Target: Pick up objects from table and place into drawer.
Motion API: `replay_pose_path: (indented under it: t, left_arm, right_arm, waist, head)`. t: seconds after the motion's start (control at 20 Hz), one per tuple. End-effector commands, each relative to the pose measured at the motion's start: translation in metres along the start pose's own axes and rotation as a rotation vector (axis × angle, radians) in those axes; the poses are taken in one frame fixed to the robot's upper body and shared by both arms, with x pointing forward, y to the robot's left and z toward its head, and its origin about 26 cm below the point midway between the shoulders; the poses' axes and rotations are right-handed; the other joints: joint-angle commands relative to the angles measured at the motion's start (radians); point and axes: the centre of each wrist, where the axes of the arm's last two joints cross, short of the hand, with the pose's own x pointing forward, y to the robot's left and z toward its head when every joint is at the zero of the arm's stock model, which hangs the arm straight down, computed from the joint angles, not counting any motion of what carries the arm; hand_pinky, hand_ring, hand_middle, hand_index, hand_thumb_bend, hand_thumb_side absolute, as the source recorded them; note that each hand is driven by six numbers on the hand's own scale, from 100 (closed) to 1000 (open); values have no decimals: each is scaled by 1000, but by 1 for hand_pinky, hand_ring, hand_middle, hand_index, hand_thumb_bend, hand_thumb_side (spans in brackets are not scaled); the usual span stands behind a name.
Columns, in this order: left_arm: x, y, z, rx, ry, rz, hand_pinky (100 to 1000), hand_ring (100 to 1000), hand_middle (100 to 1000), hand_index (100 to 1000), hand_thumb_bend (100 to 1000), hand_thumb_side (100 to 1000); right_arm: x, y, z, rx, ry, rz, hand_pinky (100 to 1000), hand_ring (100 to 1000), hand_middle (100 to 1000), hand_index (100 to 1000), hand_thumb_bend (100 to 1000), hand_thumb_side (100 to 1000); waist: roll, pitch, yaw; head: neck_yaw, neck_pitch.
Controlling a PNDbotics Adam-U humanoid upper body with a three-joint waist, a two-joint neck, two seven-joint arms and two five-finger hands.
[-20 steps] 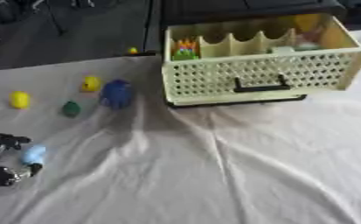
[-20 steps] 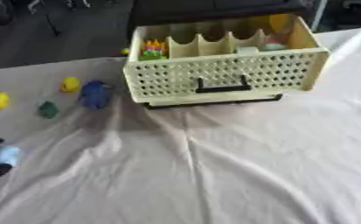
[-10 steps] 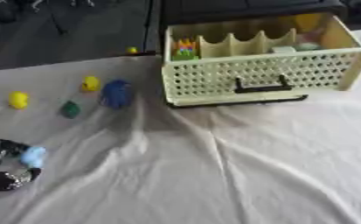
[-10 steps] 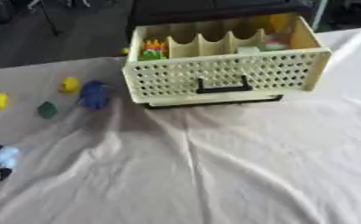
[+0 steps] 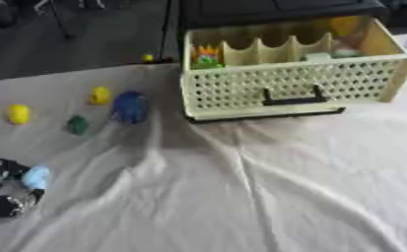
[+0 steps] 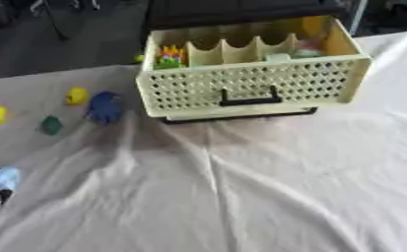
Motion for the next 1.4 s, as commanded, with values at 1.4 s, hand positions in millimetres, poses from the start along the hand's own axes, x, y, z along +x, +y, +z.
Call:
replay_pose_path:
  t: [1.4]
  left_arm:
    - [0, 24, 7, 122, 0, 0, 570, 613, 562, 781, 125, 792]
  right_arm:
    - [2, 4, 0, -6, -7, 7, 777, 755, 729, 809, 100, 937]
  waist:
    - [4, -16, 2]
  head:
    - [-6, -22]
